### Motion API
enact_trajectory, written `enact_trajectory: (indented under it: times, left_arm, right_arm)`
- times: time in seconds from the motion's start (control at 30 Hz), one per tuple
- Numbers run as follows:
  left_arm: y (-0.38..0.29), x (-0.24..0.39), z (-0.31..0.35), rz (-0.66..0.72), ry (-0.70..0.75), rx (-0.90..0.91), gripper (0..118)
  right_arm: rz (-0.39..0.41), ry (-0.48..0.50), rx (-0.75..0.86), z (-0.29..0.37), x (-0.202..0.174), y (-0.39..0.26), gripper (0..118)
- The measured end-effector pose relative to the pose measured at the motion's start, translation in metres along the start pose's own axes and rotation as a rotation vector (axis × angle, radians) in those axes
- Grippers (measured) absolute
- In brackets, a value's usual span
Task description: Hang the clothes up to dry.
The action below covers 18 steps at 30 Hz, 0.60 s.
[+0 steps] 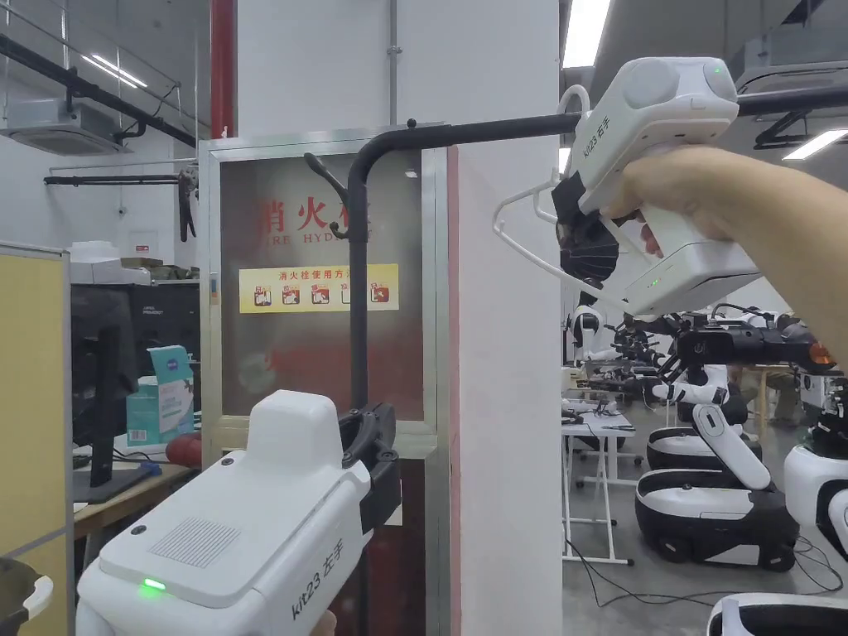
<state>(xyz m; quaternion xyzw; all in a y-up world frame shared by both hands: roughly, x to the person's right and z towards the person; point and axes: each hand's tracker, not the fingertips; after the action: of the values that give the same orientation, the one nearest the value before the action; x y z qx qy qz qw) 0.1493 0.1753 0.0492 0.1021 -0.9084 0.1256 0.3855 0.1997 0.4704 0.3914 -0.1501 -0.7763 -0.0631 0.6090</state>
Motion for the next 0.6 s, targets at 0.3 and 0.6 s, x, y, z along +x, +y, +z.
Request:
enact_trajectory:
  times: [0.3,0.6]
  left_arm:
    - [0.002,-0.001,-0.001,0.025,0.002,0.008,0]
    - [-0.004,0.004,-0.003,0.018,-0.005,-0.007,0]
  right_arm:
    - [0.001,-0.003,0.05,0.034,0.002,-0.009,5]
    - [0.039,0.091,0.149,0.061,0.005,-0.057,5]
